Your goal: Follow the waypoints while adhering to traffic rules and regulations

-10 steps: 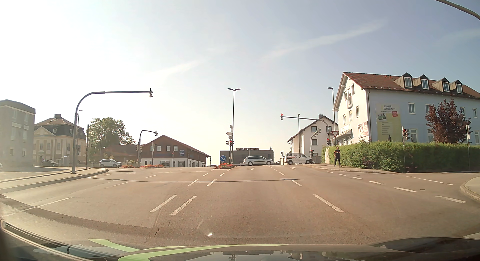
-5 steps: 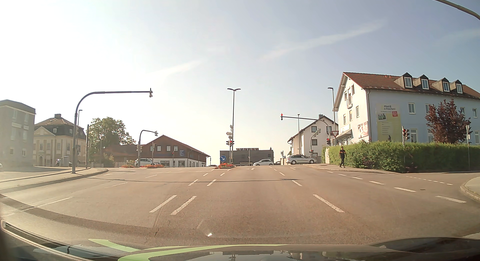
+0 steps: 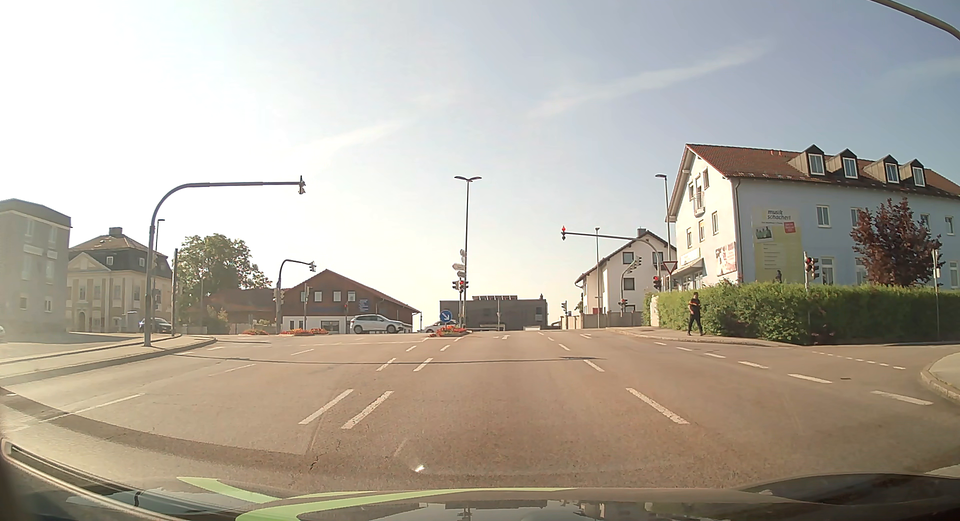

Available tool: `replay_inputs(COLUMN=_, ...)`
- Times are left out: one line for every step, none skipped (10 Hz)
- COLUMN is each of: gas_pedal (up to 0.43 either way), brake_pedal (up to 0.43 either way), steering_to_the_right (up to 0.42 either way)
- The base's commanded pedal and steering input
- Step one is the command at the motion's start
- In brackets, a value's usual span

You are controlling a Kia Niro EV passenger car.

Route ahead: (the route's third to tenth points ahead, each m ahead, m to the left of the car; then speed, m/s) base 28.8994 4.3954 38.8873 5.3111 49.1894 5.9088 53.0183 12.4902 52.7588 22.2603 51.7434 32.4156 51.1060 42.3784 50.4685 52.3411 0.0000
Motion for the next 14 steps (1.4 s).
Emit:
replay_inputs(gas_pedal=0.0, brake_pedal=0.311, steering_to_the_right=-0.015)
replay_inputs(gas_pedal=0.0, brake_pedal=0.311, steering_to_the_right=-0.014)
replay_inputs(gas_pedal=0.0, brake_pedal=0.311, steering_to_the_right=-0.015)
replay_inputs(gas_pedal=0.0, brake_pedal=0.317, steering_to_the_right=-0.015)
replay_inputs(gas_pedal=0.0, brake_pedal=0.311, steering_to_the_right=-0.015)
replay_inputs(gas_pedal=0.0, brake_pedal=0.311, steering_to_the_right=-0.015)
replay_inputs(gas_pedal=0.0, brake_pedal=0.311, steering_to_the_right=-0.015)
replay_inputs(gas_pedal=0.0, brake_pedal=0.311, steering_to_the_right=-0.015)
replay_inputs(gas_pedal=0.0, brake_pedal=0.311, steering_to_the_right=-0.015)
replay_inputs(gas_pedal=0.0, brake_pedal=0.311, steering_to_the_right=-0.014)
replay_inputs(gas_pedal=0.0, brake_pedal=0.311, steering_to_the_right=-0.014)
replay_inputs(gas_pedal=0.0, brake_pedal=0.311, steering_to_the_right=-0.015)
replay_inputs(gas_pedal=0.0, brake_pedal=0.311, steering_to_the_right=-0.014)
replay_inputs(gas_pedal=0.0, brake_pedal=0.311, steering_to_the_right=-0.015)
